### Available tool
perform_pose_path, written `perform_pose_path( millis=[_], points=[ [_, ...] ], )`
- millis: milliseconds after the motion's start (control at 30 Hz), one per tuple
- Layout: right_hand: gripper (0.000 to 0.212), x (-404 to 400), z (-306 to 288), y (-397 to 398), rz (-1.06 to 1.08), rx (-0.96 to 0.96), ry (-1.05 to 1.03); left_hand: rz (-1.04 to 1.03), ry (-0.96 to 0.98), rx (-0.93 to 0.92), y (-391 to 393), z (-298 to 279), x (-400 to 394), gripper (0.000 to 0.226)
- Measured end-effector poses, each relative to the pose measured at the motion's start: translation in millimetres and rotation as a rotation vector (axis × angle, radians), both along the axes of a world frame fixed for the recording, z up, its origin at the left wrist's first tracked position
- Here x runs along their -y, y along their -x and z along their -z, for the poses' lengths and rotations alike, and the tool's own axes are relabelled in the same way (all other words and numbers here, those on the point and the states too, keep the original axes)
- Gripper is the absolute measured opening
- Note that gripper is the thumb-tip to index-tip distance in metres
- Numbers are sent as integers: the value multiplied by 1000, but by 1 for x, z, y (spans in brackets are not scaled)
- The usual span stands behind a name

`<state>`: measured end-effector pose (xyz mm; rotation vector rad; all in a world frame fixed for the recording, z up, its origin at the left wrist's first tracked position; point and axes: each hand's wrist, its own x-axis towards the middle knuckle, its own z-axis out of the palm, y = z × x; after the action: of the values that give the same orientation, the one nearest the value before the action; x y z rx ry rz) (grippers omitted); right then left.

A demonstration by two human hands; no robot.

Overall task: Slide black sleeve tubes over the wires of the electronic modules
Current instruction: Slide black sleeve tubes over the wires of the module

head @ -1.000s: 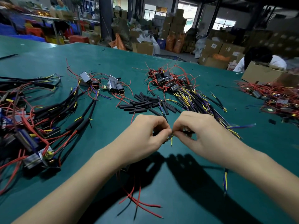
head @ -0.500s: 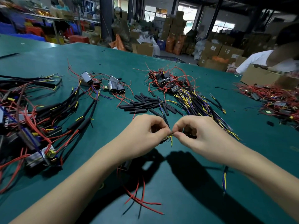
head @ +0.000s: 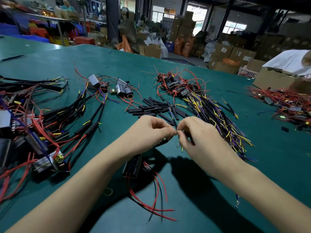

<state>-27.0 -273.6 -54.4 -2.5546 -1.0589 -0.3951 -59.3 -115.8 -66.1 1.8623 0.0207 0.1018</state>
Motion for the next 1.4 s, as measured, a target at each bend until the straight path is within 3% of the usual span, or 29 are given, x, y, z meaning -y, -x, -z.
perform_pose_path(
  millis=[100, 300, 533, 633, 900, 1067, 1267, 1400],
  points=[
    [11, 3, 0, -9, -13, -42, -123, -15, -105, 108, 0, 3, 4, 17],
    [9, 15, -9, -15, -59, -450, -410, -53, -165, 235, 4, 1, 8, 18],
    [5, 15, -3, -15, -31, -579, -524, -85, -243, 274, 3, 6, 14, 19],
    [6, 16, 0, -16, -46, -587, -487, -84, -236, 276, 2, 7, 14, 19],
    [12, 17, 7, -16, -127, -210, -367, -87, -300, 258, 1, 12, 14, 16],
    [6, 25, 1, -26, -167, -345, -184, -46, -400, 301, 2, 17, 17, 12],
    [10, 24, -2, -33, -195, -204, 139, 2, -571, 318, 2, 23, 19, 6],
    [10, 22, -9, -40, -264, -343, 244, 22, -623, 277, 4, 24, 20, 6]
  ],
)
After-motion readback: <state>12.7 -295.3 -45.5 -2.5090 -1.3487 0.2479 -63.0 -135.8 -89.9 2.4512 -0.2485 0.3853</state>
